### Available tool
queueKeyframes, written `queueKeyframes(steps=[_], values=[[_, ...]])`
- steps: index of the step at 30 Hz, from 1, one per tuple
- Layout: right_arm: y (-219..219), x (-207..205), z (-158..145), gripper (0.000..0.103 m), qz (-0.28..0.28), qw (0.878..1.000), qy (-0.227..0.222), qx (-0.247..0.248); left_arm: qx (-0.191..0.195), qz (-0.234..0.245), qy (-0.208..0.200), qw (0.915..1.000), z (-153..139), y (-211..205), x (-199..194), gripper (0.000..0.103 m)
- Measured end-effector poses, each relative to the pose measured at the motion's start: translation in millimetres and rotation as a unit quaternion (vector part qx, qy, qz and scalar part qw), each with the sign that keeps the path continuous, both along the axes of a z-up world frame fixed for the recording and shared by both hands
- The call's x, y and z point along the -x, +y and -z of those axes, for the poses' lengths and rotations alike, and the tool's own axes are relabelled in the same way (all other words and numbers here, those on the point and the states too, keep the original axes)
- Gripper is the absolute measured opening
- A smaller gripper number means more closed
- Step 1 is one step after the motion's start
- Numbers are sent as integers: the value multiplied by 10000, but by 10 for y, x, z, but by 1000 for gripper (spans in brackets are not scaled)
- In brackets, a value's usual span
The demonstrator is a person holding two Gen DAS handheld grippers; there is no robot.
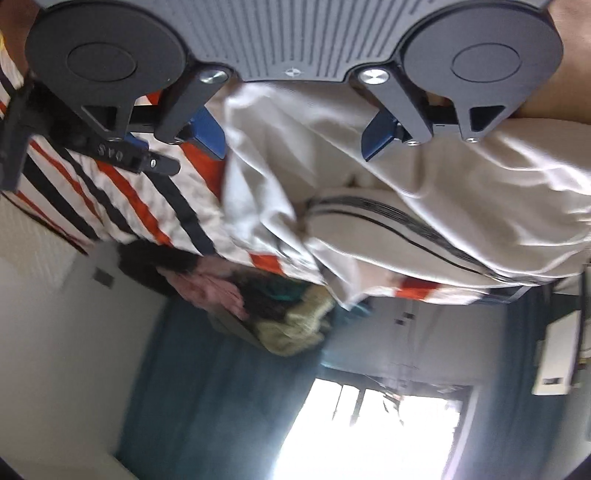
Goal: Fold clothes
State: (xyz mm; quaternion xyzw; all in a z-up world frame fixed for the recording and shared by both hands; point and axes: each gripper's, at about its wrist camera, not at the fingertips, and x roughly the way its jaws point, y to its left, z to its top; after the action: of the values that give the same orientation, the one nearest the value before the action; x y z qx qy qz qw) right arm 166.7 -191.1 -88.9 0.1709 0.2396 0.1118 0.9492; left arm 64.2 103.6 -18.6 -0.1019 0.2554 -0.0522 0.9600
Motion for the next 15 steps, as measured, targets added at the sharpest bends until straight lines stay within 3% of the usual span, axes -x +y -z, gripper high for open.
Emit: queueKeyframes(steps=[1,6,11,15], values=[[56,-133,-46,68,-108,9999,-11,45,-63,-102,-12,9999,-22,35,2,84],[437,-989,-194,68,-490,9982,168,307,-288,-306,-46,9991,6,130,-119,85],[1009,-1870,-146,68,-961,9911,417,820,-341,-440,63,9984,228,240,-394,86],[1440,-2321,50,66,-882,9786,496,1793,121,-497,374,9980,405,394,-666,85]])
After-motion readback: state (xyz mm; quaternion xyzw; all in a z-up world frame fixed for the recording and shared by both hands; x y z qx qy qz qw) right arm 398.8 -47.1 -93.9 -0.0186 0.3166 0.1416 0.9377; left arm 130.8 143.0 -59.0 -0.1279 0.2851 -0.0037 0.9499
